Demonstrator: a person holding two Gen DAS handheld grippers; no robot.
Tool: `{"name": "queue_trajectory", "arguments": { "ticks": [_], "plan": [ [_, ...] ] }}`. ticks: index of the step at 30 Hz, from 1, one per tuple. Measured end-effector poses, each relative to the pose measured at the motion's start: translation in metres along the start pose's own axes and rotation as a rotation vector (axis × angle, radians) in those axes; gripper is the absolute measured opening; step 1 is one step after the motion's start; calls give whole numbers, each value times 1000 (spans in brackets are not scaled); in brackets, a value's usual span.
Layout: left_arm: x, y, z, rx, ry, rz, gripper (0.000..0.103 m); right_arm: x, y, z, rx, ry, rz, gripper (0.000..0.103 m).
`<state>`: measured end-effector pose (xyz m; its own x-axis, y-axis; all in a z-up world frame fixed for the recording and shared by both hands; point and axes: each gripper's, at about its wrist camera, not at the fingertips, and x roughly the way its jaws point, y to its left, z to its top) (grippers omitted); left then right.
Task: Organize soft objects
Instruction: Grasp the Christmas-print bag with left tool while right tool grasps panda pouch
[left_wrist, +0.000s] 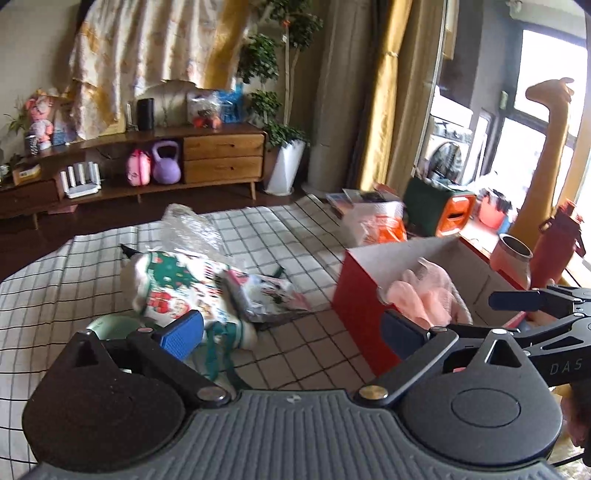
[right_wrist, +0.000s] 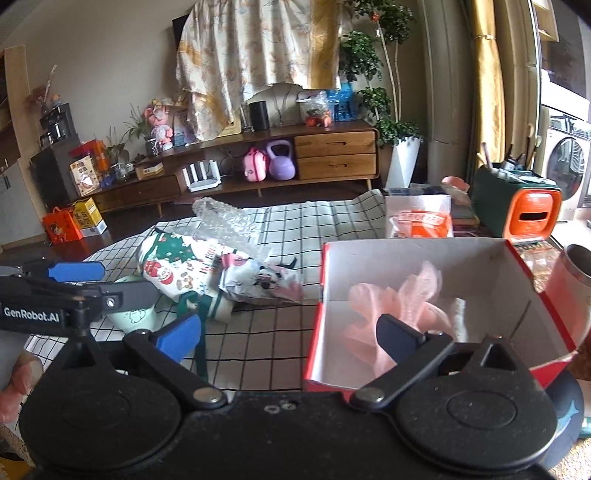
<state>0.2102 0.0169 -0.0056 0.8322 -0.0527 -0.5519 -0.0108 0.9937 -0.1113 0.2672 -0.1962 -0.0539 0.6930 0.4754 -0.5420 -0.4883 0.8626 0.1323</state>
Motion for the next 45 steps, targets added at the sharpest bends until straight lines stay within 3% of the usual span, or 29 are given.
{"name": "queue_trajectory", "arguments": {
  "ticks": [4, 12, 27, 35, 45],
  "plan": [
    [-4, 19, -3, -11, -36, 16, 103, 15, 13, 4, -12, 15, 14, 101],
    [4, 48, -6, -51, -29, 64, 103, 47, 31, 12, -68, 58, 56, 101],
    [67, 94, 4, -111, 50, 175, 103, 123, 62, 24, -191, 137, 87, 99],
    [104, 122, 16, -186, 111, 181, 103, 165, 74, 35, -203, 126, 72, 91],
    [144, 130, 28, -160, 160, 203, 103, 211, 75, 38, -172, 145, 35, 77]
  ]
}}
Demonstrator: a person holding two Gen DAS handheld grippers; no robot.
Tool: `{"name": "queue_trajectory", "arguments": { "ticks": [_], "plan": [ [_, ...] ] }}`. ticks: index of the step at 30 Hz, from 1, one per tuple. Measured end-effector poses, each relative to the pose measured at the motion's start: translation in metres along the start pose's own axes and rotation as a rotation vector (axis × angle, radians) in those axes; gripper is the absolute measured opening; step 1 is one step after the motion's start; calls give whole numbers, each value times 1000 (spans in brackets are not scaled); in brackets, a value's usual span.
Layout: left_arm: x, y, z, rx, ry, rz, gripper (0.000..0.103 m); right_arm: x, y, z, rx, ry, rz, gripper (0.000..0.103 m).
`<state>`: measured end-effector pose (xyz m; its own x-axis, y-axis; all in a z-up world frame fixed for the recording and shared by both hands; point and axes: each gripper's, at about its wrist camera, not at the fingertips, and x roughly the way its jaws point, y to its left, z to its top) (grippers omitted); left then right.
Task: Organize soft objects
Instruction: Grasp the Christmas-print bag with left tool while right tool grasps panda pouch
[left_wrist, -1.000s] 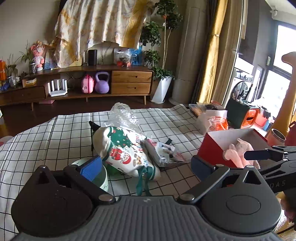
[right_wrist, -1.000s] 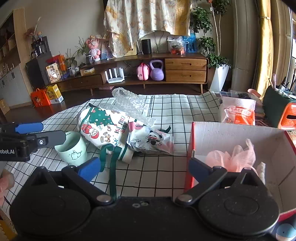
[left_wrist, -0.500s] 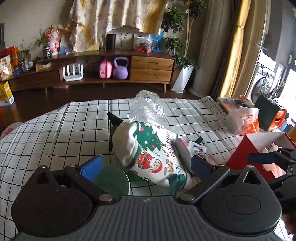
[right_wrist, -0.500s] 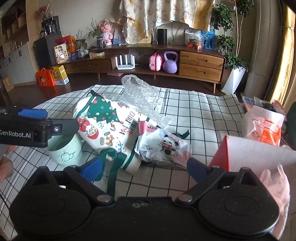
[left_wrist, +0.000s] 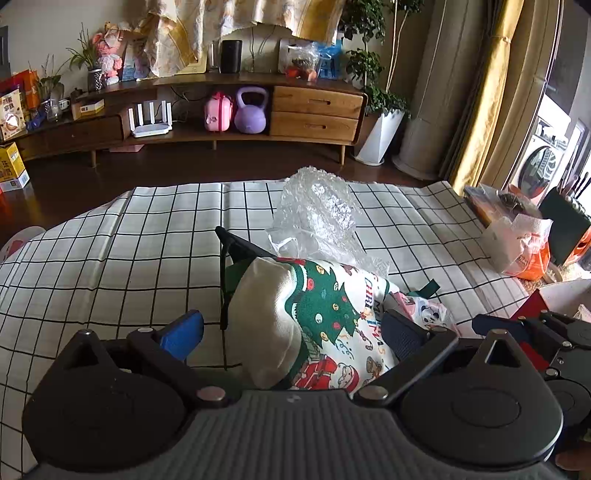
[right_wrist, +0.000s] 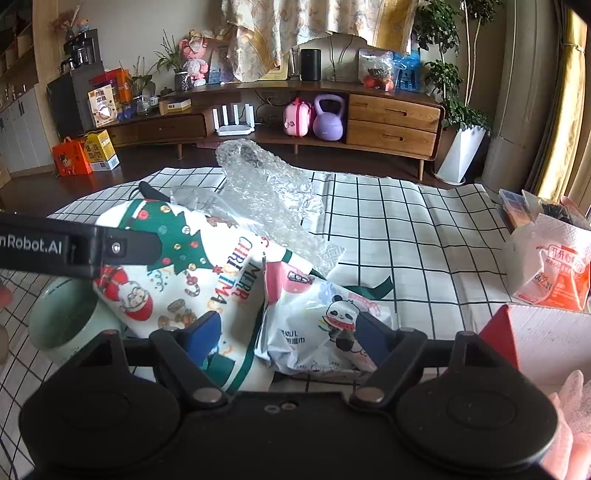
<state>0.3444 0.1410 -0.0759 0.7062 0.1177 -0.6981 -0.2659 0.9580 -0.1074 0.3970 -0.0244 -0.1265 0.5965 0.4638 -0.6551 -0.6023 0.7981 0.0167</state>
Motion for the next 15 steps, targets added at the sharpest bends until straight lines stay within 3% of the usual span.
{"name": "queue_trajectory", "arguments": {
  "ticks": [5, 7, 11, 15],
  "plan": [
    [13, 1, -1, 7, 18, 8, 103, 13, -1, 0, 18, 8, 1, 64],
    [18, 1, -2, 11, 26, 12, 102, 16, -1, -1, 27, 4, 3, 49],
    [22, 3, -4, 7, 27, 4, 101, 18, 0, -3, 30, -5, 21, 40],
    [23, 1, -5, 13, 25, 6, 88, 20, 1, -4, 37, -5, 29, 30]
  ]
}}
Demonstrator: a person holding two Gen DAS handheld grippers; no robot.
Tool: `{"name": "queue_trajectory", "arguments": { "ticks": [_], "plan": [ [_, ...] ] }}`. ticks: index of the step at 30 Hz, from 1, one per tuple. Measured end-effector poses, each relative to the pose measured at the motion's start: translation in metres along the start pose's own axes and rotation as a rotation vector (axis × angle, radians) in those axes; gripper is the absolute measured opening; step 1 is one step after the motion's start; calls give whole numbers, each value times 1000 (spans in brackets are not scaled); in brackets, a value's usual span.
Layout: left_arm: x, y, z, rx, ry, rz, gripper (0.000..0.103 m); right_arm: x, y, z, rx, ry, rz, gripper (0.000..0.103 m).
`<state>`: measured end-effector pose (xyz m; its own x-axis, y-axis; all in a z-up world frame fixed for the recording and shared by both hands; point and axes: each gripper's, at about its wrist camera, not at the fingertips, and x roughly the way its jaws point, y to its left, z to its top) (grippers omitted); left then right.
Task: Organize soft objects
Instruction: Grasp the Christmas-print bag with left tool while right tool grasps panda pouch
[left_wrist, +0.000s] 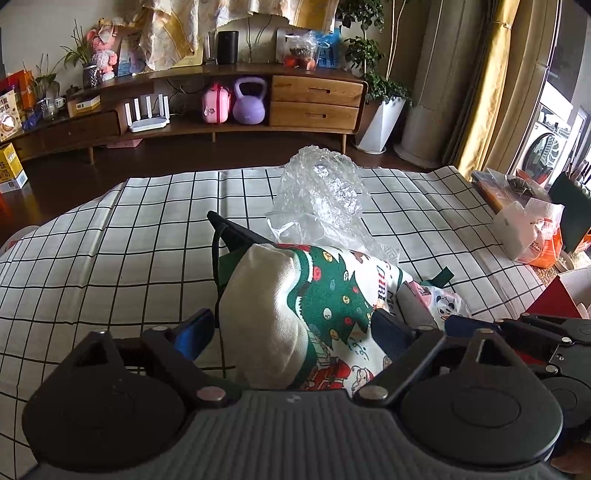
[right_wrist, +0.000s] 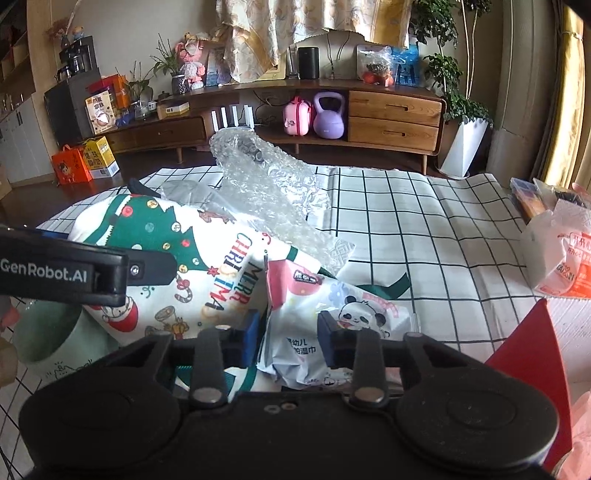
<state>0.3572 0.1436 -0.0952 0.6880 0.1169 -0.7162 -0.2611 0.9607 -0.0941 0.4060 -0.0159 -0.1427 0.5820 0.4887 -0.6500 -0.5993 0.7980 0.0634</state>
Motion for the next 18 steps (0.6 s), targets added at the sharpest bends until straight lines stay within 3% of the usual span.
{"name": "queue_trajectory", "arguments": {
  "ticks": [6, 18],
  "plan": [
    [-4, -5, -2, 4, -7, -2, 74, -1, 2, -1, 5, -9, 11, 10],
    [-25, -17, -3, 6, -55, -18, 40, -26, -6, -2, 45, -47, 10, 6]
  ]
}}
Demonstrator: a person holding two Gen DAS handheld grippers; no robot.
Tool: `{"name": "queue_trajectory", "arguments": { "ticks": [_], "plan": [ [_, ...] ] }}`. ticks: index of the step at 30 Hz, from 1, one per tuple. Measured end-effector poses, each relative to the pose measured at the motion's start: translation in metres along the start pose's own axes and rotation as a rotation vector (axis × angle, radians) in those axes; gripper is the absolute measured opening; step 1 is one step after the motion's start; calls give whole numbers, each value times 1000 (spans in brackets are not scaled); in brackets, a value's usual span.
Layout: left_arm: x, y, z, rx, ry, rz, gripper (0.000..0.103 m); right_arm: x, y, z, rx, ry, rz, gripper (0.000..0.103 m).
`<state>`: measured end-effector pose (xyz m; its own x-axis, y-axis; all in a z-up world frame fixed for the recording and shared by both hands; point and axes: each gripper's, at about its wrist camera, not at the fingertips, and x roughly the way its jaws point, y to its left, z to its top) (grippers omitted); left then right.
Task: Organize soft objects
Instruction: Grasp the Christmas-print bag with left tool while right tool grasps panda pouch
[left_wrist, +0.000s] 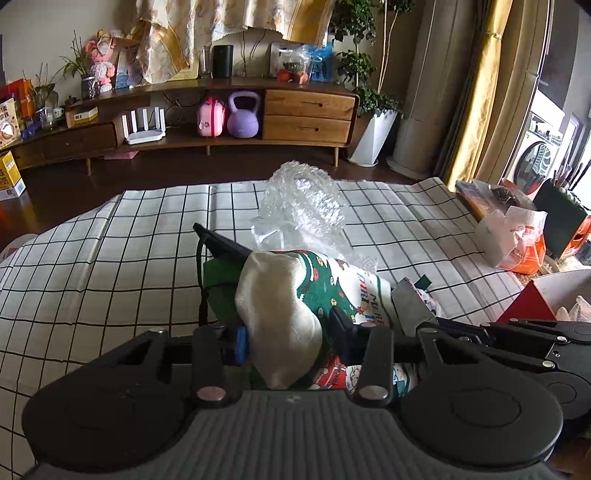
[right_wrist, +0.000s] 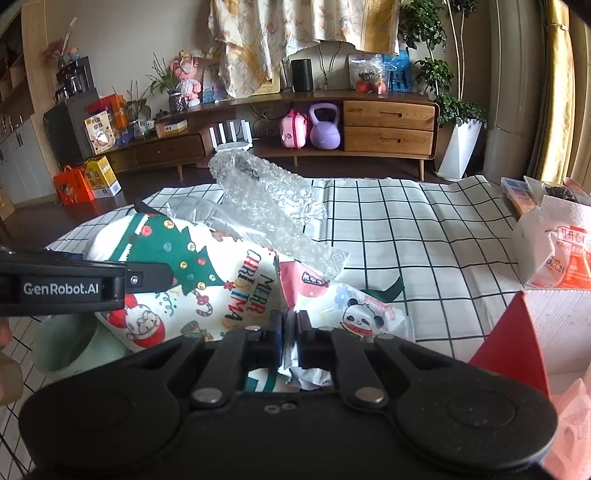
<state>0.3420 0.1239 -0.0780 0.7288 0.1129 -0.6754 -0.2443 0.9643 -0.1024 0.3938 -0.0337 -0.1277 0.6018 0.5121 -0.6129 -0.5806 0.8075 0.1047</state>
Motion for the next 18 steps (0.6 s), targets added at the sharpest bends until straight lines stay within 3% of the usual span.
{"name": "queue_trajectory", "arguments": {
  "ticks": [18],
  "plan": [
    [-58, -57, 3, 86, -108, -67, 21, -84, -45, 4, 136, -105, 21, 3]
  ]
}}
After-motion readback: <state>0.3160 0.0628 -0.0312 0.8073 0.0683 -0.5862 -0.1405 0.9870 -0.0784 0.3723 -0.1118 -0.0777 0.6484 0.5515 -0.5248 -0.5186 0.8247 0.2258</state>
